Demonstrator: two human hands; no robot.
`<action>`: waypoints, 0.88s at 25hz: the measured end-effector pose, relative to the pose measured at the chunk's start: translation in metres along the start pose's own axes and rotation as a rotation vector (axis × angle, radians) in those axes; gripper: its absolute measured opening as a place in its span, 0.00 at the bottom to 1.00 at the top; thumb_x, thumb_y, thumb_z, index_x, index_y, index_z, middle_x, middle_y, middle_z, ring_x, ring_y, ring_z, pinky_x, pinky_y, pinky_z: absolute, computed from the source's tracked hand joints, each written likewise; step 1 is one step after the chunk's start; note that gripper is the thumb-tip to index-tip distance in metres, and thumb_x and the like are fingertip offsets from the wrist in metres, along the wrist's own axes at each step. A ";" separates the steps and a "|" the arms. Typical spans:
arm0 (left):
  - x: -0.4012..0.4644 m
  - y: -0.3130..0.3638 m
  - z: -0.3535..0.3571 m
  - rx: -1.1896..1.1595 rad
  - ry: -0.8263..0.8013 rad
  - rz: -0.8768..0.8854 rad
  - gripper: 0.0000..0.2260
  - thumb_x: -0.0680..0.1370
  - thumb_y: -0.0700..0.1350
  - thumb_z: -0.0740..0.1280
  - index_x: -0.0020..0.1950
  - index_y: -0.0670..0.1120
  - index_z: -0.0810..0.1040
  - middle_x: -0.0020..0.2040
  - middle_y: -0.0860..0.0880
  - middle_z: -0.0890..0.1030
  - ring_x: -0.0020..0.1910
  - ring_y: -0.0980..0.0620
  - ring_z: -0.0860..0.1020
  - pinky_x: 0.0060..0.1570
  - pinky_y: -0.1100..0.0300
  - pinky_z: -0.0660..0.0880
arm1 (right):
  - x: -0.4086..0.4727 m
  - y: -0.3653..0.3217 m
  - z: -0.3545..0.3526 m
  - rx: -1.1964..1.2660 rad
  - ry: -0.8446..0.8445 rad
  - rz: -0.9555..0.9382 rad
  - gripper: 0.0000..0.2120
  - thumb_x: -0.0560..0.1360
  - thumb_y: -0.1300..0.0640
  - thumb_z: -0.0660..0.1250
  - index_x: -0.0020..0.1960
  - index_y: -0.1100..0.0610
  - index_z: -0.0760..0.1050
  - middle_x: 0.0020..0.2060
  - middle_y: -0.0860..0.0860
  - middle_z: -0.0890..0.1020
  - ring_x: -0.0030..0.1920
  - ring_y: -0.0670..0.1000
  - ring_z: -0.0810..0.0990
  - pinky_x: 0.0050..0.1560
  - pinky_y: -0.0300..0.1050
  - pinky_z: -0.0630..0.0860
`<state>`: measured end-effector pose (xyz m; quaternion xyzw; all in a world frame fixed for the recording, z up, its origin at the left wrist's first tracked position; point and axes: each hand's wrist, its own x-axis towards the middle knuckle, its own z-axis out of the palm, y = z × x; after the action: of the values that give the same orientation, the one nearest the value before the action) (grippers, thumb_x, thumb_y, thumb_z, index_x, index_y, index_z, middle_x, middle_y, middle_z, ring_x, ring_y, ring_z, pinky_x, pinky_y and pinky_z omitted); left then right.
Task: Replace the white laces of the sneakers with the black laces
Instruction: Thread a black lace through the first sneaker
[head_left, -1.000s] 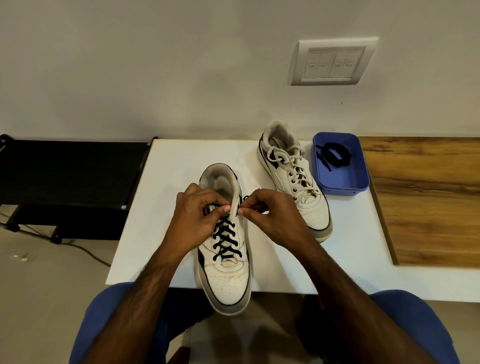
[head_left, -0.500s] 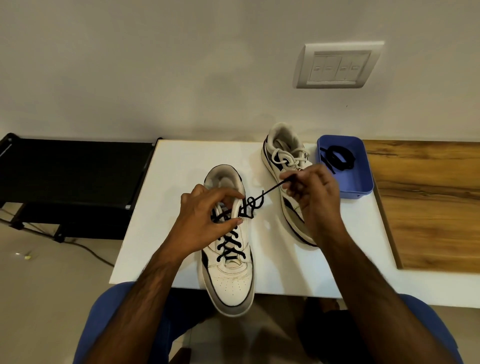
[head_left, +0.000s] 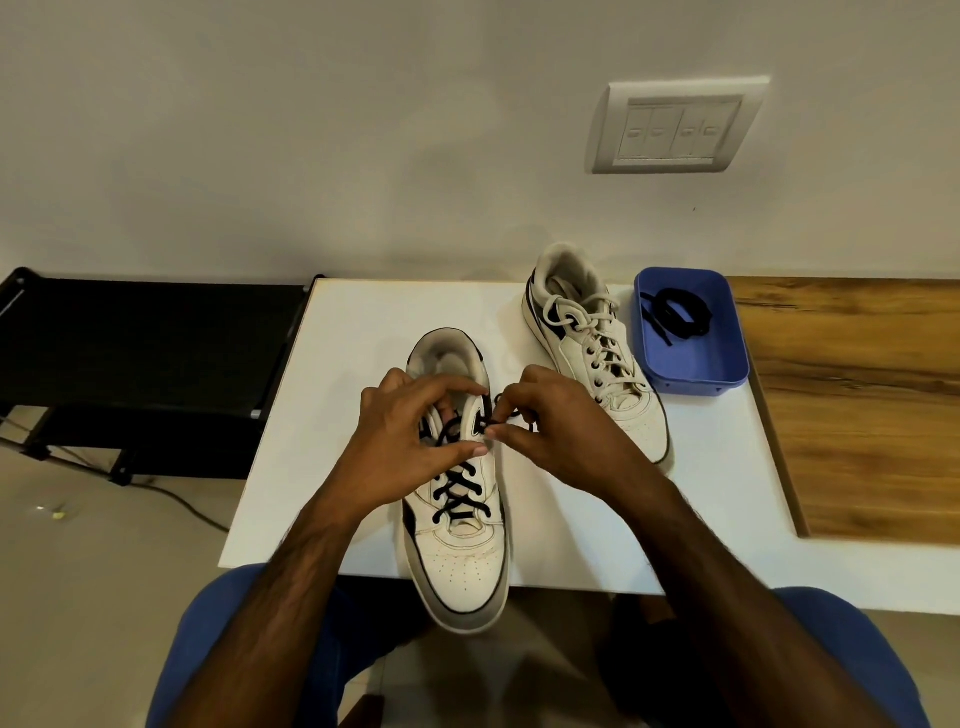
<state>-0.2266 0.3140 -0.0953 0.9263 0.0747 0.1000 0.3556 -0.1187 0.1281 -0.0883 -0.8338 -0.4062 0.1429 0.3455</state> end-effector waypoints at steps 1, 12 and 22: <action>0.000 0.000 0.001 0.011 0.006 0.004 0.26 0.66 0.66 0.75 0.62 0.64 0.77 0.46 0.63 0.77 0.54 0.64 0.68 0.58 0.59 0.63 | -0.001 -0.001 0.001 0.017 0.002 -0.011 0.04 0.76 0.52 0.73 0.45 0.52 0.81 0.39 0.46 0.72 0.39 0.42 0.71 0.38 0.33 0.64; 0.001 -0.001 -0.001 0.115 -0.038 0.026 0.26 0.66 0.62 0.75 0.62 0.64 0.74 0.45 0.65 0.74 0.54 0.65 0.67 0.54 0.56 0.59 | 0.001 0.013 -0.049 1.148 0.530 0.179 0.08 0.82 0.63 0.60 0.44 0.58 0.73 0.37 0.48 0.78 0.39 0.46 0.76 0.41 0.41 0.72; -0.003 0.007 0.006 0.262 0.040 0.088 0.20 0.73 0.62 0.68 0.62 0.60 0.70 0.57 0.65 0.66 0.54 0.60 0.65 0.53 0.54 0.59 | 0.071 0.012 -0.067 0.137 0.150 0.163 0.17 0.78 0.67 0.67 0.65 0.56 0.76 0.58 0.52 0.80 0.55 0.49 0.81 0.58 0.44 0.80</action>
<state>-0.2273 0.3049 -0.0954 0.9650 0.0536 0.1232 0.2252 -0.0324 0.1472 -0.0454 -0.8469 -0.2994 0.1353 0.4182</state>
